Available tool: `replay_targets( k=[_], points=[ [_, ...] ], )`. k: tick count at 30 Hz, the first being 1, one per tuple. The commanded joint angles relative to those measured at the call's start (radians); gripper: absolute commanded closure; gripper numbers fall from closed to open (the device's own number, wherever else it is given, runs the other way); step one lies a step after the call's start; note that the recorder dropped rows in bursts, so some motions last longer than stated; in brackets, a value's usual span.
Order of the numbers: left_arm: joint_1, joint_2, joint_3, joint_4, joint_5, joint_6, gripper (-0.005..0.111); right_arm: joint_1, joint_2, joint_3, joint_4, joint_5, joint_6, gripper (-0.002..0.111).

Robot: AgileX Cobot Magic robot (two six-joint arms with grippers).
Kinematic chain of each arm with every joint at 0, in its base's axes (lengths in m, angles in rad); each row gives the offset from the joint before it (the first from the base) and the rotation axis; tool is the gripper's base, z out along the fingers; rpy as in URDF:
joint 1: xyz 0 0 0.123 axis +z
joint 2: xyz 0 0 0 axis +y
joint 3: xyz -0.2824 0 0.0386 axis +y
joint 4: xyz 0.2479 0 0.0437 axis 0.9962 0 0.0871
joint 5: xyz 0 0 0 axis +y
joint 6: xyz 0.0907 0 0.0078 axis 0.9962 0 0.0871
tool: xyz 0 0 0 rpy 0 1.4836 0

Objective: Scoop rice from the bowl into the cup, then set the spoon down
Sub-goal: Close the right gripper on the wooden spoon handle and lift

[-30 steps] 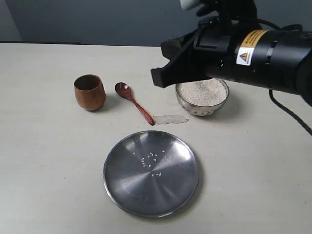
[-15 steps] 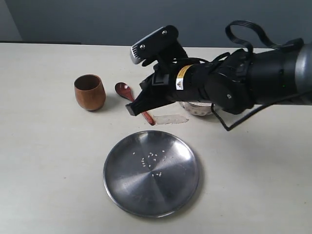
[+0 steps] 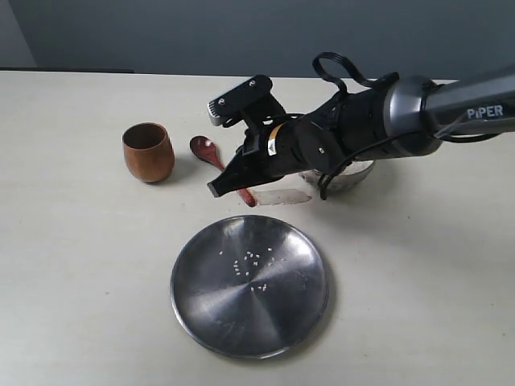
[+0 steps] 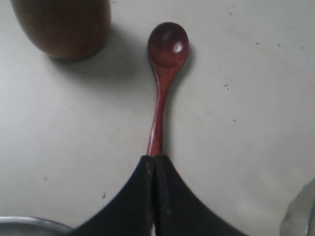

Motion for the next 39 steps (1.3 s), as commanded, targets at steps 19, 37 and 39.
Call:
replay_targets(
  k=[19, 37, 39],
  points=[
    [-0.007, 0.002, -0.006, -0.002, -0.002, -0.001, 0.106, -0.016, 0.105, -0.01, -0.013, -0.085, -0.039, 0.074],
    [-0.007, 0.002, -0.006, -0.002, -0.002, -0.001, 0.106, -0.016, 0.149, -0.01, -0.01, -0.101, -0.039, 0.065],
    [-0.007, 0.002, -0.006, -0.002, -0.002, -0.001, 0.106, -0.016, 0.156, -0.01, -0.01, -0.099, -0.039, 0.065]
  ],
)
